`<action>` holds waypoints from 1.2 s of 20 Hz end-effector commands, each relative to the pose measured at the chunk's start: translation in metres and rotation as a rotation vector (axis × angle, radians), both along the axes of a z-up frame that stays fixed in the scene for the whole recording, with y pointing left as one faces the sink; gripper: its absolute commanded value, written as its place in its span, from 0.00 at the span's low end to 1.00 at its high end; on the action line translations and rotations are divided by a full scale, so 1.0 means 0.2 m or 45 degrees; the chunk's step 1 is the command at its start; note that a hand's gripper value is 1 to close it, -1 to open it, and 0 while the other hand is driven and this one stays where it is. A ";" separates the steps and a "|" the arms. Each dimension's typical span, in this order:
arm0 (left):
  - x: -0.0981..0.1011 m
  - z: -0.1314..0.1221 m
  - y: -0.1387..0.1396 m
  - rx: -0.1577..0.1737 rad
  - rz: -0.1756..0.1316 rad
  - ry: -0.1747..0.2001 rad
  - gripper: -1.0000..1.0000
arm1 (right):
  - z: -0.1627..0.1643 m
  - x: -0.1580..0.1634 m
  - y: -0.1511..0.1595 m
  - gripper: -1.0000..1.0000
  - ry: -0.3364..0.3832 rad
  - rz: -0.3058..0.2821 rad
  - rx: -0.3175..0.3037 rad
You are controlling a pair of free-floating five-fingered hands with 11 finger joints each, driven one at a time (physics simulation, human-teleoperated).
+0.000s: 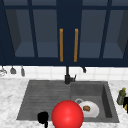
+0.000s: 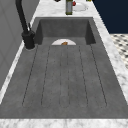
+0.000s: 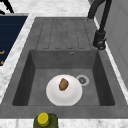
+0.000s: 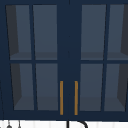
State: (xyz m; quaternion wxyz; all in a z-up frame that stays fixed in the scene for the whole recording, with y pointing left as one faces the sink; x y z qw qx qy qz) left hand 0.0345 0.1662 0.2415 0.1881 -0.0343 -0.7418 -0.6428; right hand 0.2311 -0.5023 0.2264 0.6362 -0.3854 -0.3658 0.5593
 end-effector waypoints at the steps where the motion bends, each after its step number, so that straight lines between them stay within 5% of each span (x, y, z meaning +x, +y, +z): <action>1: 0.00 0.00 0.00 0.000 0.000 0.000 0.50 | 0.06 0.00 0.13 1.00 0.057 0.015 0.030; 24: 0.00 0.00 0.00 0.000 0.000 0.000 0.50 | 0.21 -0.13 0.86 1.00 0.042 0.047 0.109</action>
